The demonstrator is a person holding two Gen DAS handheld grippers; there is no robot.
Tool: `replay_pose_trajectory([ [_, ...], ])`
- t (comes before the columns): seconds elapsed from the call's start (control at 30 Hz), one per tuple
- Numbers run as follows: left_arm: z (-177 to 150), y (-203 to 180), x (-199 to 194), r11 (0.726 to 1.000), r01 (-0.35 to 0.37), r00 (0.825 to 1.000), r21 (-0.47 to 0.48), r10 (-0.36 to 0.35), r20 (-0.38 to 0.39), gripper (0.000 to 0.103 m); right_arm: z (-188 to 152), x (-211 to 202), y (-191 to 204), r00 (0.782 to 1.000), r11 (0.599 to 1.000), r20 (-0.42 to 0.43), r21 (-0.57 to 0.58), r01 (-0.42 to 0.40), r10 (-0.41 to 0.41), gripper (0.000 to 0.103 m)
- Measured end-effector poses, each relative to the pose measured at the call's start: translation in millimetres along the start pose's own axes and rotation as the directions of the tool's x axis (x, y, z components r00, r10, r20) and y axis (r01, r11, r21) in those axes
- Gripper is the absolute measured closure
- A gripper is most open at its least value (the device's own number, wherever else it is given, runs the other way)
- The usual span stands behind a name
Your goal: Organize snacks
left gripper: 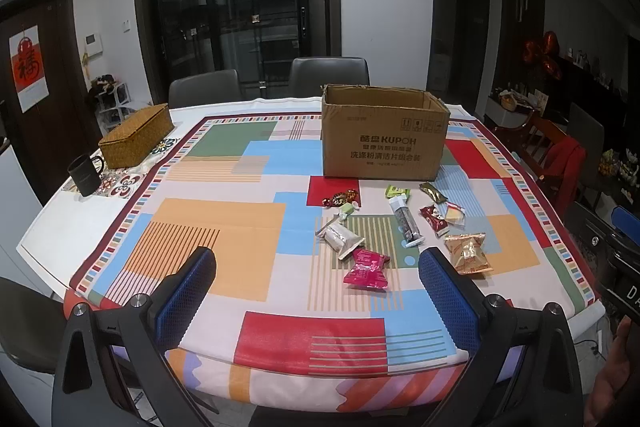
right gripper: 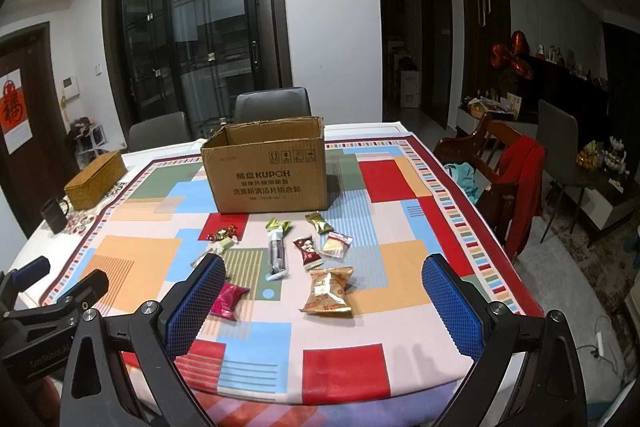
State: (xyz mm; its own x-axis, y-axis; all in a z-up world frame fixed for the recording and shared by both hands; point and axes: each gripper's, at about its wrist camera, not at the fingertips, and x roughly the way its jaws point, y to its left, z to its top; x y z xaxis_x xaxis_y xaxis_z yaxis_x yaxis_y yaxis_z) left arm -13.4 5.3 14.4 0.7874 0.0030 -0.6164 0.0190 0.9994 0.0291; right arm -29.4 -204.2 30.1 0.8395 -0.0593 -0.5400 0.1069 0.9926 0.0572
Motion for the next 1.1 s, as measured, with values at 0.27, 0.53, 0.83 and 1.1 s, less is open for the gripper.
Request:
replay_pose_trajectory([
  [0.27,-0.9,0.2,0.0,1.0,0.0,1.0,0.0,0.0,0.001,0.0,-0.2,-0.1,-0.1,1.0,1.0,0.002,-0.001,0.001,-0.001,0.003],
  [0.53,0.4,-2.0,-0.7,1.0,0.0,1.0,0.005,0.0,0.009,0.0,-1.1,1.1,-0.6,1.0,1.0,0.005,0.001,0.001,-0.001,0.003],
  [0.83,2.3,-12.4,25.1,0.999,0.005,1.0,0.043,-0.005,-0.003,0.0,-3.8,19.3,-2.7,1.0,1.0,-0.014,0.005,0.014,-0.014,0.003],
  [1.1,-3.1,-22.9,61.7,0.996,0.025,0.999,0.084,-0.022,-0.037,0.0,-7.3,57.0,-6.8,0.997,1.0,-0.067,0.0,0.03,-0.03,0.003],
])
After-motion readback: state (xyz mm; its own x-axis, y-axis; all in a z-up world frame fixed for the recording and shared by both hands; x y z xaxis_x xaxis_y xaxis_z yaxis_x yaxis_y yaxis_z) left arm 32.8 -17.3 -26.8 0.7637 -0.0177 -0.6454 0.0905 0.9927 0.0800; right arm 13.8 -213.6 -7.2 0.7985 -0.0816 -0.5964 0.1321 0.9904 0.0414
